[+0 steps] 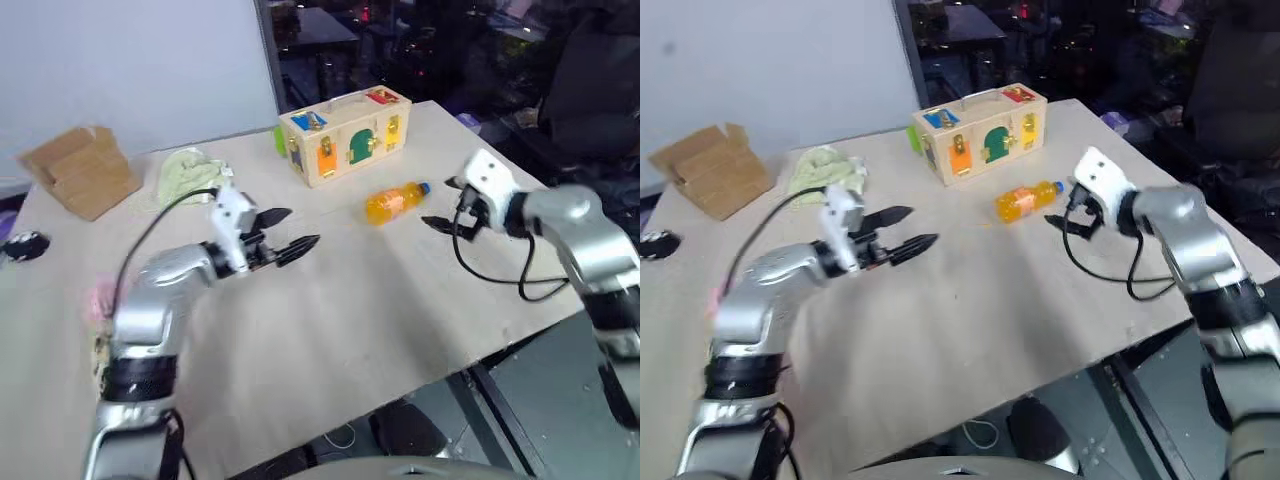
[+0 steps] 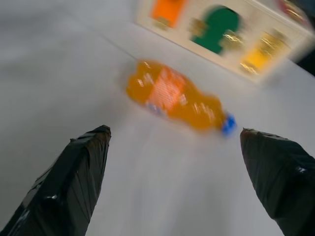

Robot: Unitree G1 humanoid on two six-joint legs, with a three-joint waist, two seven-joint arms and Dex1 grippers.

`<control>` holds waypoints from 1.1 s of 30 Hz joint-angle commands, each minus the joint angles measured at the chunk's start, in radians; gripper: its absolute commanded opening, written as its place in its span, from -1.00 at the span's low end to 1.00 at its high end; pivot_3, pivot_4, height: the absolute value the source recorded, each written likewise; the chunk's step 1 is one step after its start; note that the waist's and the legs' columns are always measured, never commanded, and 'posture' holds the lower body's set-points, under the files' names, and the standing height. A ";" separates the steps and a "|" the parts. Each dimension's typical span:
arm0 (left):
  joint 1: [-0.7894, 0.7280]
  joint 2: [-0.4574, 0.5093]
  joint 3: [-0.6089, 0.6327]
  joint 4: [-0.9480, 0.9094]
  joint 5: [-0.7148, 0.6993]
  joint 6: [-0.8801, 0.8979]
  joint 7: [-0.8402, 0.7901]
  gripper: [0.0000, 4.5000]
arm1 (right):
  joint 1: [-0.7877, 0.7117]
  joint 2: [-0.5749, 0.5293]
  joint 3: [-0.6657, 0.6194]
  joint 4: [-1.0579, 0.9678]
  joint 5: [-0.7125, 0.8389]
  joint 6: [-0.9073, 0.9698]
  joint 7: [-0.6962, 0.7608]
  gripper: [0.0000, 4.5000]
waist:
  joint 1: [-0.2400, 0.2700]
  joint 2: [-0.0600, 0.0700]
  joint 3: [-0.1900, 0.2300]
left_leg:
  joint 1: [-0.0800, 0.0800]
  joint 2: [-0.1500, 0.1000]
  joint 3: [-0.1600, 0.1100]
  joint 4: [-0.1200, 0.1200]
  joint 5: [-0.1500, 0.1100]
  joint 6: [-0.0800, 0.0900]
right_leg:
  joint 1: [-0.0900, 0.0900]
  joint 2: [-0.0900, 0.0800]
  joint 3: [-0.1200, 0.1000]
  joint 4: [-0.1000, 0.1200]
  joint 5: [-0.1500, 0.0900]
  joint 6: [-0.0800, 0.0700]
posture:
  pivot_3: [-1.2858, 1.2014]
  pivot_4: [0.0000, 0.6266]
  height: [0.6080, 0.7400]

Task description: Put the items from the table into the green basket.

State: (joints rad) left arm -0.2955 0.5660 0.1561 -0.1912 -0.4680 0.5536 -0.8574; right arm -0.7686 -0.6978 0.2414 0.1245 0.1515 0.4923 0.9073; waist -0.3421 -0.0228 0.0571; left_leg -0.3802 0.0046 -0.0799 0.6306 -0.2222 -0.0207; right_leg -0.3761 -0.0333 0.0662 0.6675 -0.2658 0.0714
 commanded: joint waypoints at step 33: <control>0.206 0.087 0.009 -0.515 -0.259 0.186 0.170 0.99 | -0.623 0.151 0.291 1.231 -0.669 -0.588 0.184 1.00 | 0.361 0.009 0.003 | -0.003 -0.001 0.004 0.001 0.000 -0.001 | -0.002 0.001 -0.003 -0.002 0.003 -0.007 | 0.18 -0.98 1.00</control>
State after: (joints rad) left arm -0.0763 0.6369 0.1545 -0.6776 -0.7110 0.7499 -0.6756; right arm -1.3835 -0.5303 0.5328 1.3547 -0.5009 -0.1069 1.0922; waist 0.0192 -0.0137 0.0603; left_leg -0.3834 0.0030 -0.0756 0.6311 -0.2219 -0.0219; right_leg -0.3785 -0.0324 0.0630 0.6650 -0.2629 0.0645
